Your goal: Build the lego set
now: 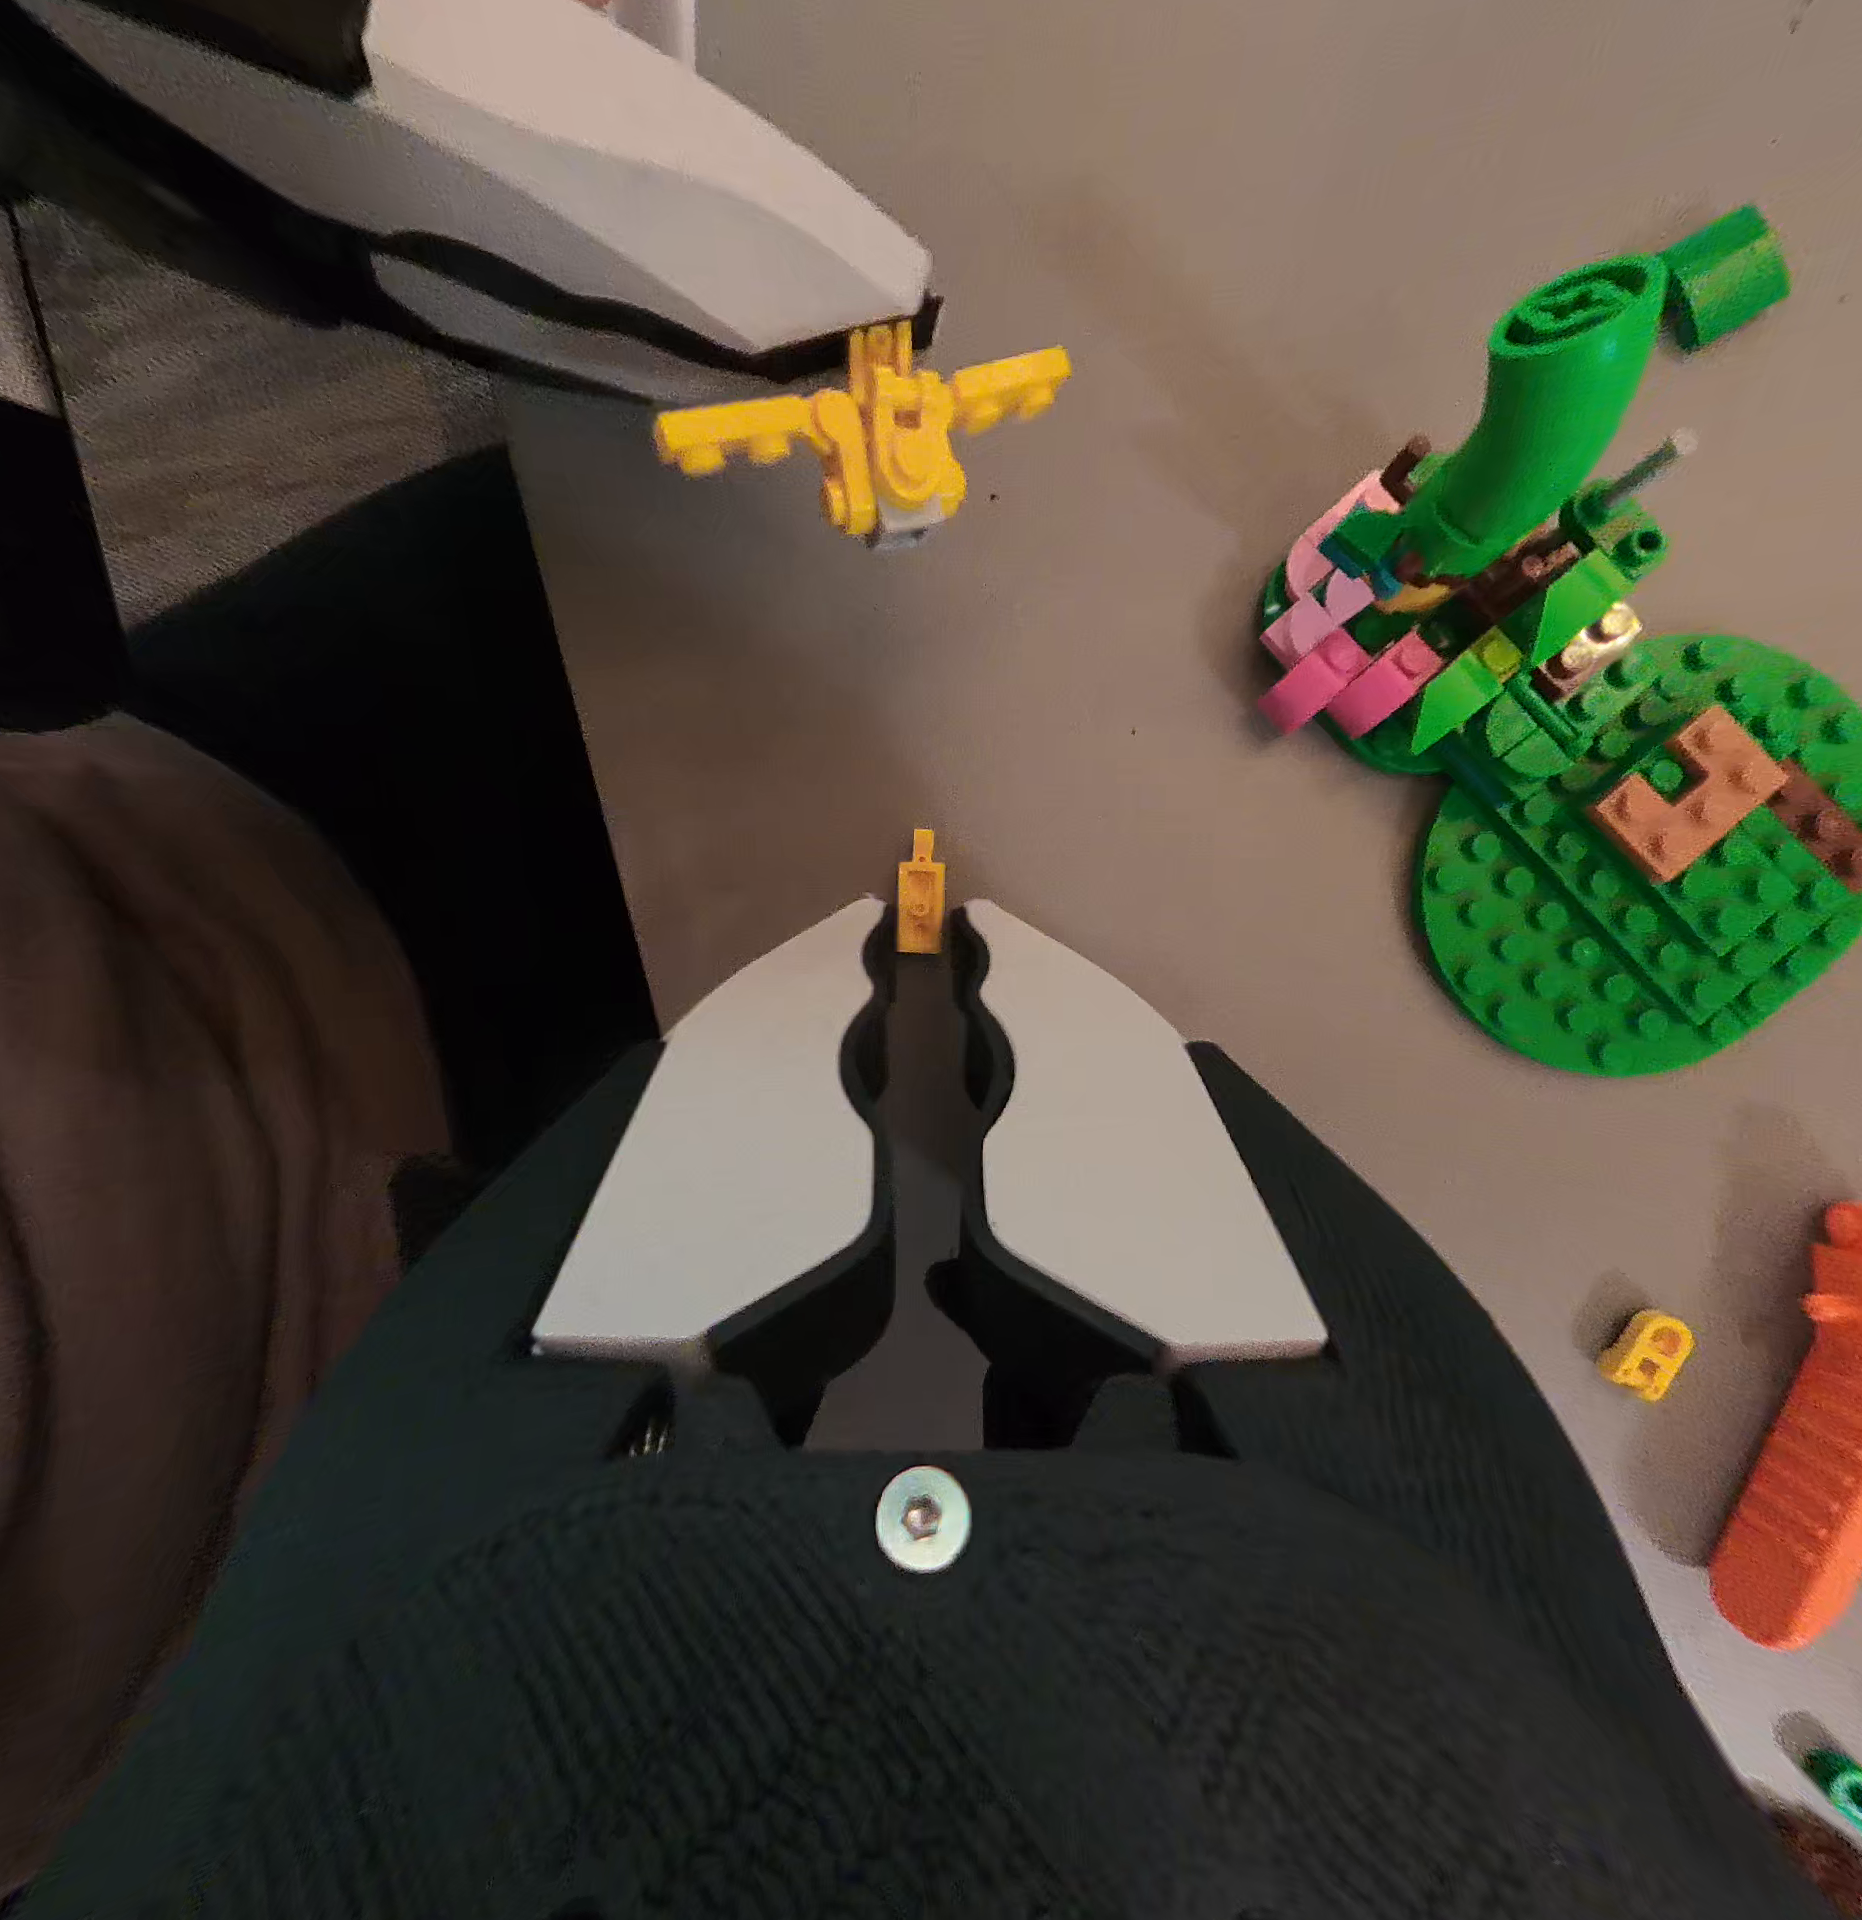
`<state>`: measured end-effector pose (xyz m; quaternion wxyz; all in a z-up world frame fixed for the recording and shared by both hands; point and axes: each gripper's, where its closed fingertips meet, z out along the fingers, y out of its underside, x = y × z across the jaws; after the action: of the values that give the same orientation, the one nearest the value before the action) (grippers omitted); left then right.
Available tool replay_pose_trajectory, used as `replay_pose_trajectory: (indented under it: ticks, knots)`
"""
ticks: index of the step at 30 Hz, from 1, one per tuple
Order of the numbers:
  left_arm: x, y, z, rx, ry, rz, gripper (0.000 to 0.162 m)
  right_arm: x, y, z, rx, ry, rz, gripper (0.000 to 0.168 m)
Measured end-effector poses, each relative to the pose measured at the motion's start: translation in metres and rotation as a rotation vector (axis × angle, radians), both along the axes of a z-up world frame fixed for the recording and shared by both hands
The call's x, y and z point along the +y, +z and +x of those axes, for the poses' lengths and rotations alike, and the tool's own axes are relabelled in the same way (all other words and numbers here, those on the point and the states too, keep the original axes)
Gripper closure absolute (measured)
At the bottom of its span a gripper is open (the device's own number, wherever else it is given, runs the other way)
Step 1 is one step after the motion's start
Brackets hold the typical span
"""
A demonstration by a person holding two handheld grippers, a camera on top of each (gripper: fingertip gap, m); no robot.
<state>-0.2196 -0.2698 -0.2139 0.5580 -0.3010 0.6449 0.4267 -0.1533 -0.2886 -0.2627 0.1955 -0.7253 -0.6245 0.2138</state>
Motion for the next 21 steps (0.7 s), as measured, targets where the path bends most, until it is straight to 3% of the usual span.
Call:
replay_pose_trajectory:
  ticks: [1, 5, 11, 17, 21]
  knots:
    - [0.001, 0.001, 0.001, 0.028, -0.012, 0.023, 0.157, 0.0, 0.0, -0.001, -0.006, 0.014, 0.015, 0.162]
    - [0.008, 0.012, 0.006, 0.224, -0.079, 0.199, 0.157, 0.008, 0.005, -0.004, 0.018, 0.03, 0.113, 0.163]
    - [0.029, 0.028, 0.008, 0.546, -0.256, 0.4, 0.156, 0.023, 0.038, -0.017, 0.275, -0.05, 0.222, 0.163]
    - [0.047, 0.045, 0.0, 0.738, -0.383, 0.442, 0.156, 0.031, 0.06, -0.041, 0.519, -0.216, 0.114, 0.163]
    - [0.062, 0.066, -0.009, 0.777, -0.38, 0.496, 0.157, 0.046, 0.076, -0.041, 0.556, -0.244, 0.186, 0.163]
